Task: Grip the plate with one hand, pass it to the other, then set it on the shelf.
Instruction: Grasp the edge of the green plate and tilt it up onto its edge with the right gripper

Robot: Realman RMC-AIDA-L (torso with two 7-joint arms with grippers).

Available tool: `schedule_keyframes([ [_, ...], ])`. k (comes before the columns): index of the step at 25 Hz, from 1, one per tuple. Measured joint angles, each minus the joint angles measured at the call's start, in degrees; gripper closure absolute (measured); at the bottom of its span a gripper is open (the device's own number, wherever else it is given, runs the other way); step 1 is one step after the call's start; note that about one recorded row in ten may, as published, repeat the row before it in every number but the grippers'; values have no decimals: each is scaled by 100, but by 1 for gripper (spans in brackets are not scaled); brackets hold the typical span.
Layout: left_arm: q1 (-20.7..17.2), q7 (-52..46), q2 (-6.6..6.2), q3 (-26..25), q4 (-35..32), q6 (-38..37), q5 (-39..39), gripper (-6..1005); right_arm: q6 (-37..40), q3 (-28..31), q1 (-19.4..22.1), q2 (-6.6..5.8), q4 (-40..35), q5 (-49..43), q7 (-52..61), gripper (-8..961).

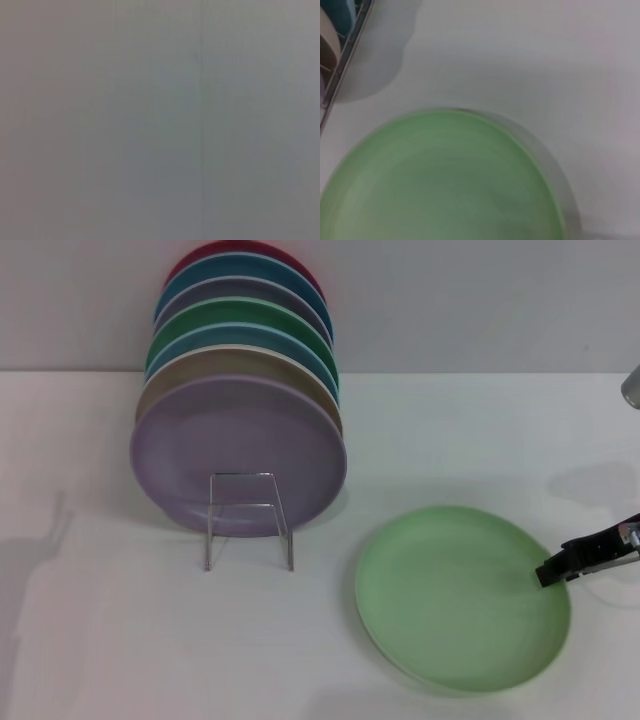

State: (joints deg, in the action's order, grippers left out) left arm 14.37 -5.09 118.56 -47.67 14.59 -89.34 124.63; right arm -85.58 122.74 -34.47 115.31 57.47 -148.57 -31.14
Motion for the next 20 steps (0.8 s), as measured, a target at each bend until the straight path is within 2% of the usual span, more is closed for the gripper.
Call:
schedule_keyframes([
  [12,-40,0,0,-41,-37,-61,0,152,122,-4,-40,-4,-70,-79,-10,717],
  [20,-61,0,0,-95,-52,-130,0,152,159,-4,-56,0,-69,-91,-20,856],
])
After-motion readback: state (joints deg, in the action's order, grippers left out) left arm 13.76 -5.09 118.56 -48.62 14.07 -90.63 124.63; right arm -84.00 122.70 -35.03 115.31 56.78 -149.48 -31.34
